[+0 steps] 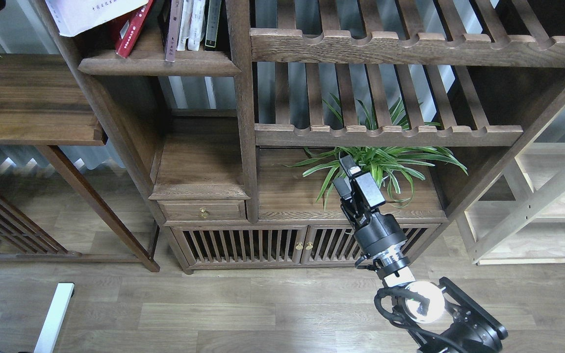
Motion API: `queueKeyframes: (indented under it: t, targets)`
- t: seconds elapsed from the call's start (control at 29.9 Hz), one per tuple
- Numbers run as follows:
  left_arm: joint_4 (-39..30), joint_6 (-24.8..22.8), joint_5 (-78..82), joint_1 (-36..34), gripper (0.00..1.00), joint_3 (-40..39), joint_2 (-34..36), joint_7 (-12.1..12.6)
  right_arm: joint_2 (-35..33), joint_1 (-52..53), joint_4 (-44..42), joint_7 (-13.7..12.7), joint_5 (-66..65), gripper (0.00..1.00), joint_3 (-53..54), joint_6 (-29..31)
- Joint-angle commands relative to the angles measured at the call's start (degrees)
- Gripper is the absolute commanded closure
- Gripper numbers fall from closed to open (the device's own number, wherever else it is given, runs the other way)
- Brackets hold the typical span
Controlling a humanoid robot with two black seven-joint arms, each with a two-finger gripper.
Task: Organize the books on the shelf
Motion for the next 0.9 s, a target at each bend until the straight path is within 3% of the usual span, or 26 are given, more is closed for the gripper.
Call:
queueKeyframes:
  t: [0.0,0.87]
  targets:
    - [0.0,0.0,0.0,0.0,0.98,0.0,0.0,0.0,-0.2,0.0,0.0,0.0,0.1,0.0,-0.1,0.0]
    - [2.2,1.7,3.2,-3.5,0.98,1.0,-2.0,0.0,-2.0,-0.9,0.1,0.1,2.5,0.0,2.0,0.0]
